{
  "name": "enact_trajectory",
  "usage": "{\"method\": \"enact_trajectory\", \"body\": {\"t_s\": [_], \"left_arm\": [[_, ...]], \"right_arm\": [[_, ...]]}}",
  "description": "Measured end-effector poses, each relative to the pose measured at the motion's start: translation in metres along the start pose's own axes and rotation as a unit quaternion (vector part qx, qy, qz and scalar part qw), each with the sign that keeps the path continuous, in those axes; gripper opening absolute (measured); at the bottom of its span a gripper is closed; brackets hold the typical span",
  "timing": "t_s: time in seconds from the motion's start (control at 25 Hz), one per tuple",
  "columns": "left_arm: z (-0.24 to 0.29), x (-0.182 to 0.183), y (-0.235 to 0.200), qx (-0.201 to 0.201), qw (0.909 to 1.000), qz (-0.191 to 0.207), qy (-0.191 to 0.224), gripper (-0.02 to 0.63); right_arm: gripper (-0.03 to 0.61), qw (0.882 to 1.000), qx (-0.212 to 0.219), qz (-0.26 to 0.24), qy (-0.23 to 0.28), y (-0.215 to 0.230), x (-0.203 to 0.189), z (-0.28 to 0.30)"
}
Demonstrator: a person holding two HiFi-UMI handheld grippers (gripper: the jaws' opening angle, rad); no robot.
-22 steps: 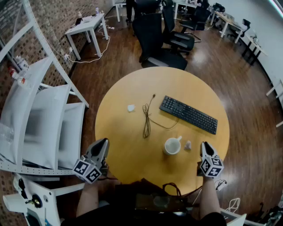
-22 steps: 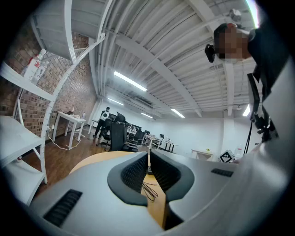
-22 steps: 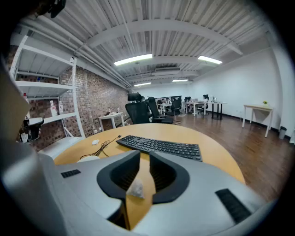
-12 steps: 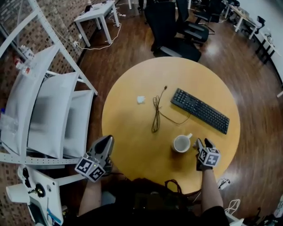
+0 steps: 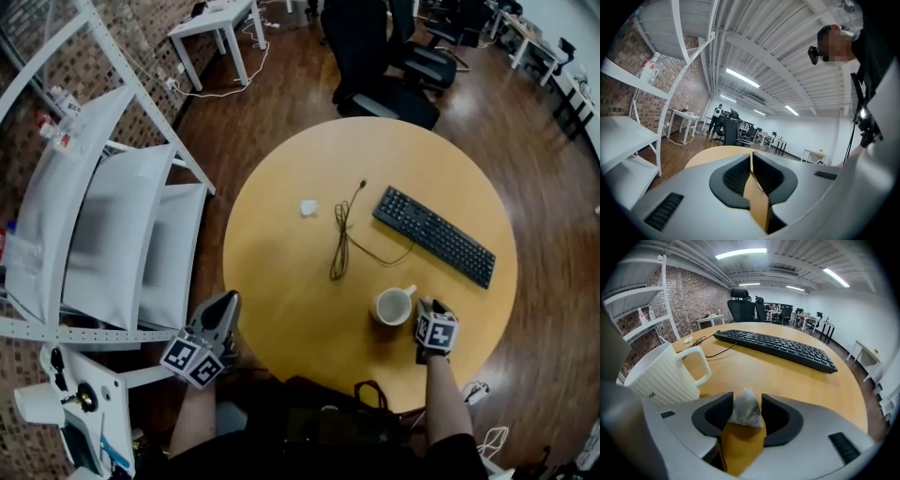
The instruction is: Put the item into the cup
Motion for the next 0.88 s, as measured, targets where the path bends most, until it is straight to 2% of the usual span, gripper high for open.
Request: {"method": "enact_trajectory", "body": {"t_s": [0.08,0.24,0.48,0.64,0.88], "left_arm": [[0.006,0.001,0.002,-0.009,1.0000,0.001,-0.001,0.017],[0.018,0.006,0.008,-0.032,0.9995,0.006,-0.001,0.017],[0.024,0.011,0.010,-0.054,0.9984,0.013,-0.002,0.017],[0.026,0.014,0.011,-0.067,0.9977,0.013,0.002,0.017],[0.030,0.016,0.023,-0.094,0.9953,0.016,0.012,0.017]], "right_arm": [[0.152,1.000,0.006,0.003,-0.006,0.001,-0.001,-0.002],[0.135,1.000,0.018,0.019,0.003,0.000,-0.009,-0.015],[0.130,0.993,0.022,0.043,0.106,0.008,0.012,-0.061],[0.130,0.981,0.038,0.049,0.184,0.005,0.039,-0.098],[0.130,0.953,0.081,-0.019,0.292,-0.022,0.072,-0.155]]}}
Point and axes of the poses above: the fingertips, and each gripper's own axes: z forward along the fingers, y to its right, x out of its top, the point moved 9 cm from there along -z, backward along the fingers, and after that the axes turned 9 degrees about -z, right-handed, at the moved point
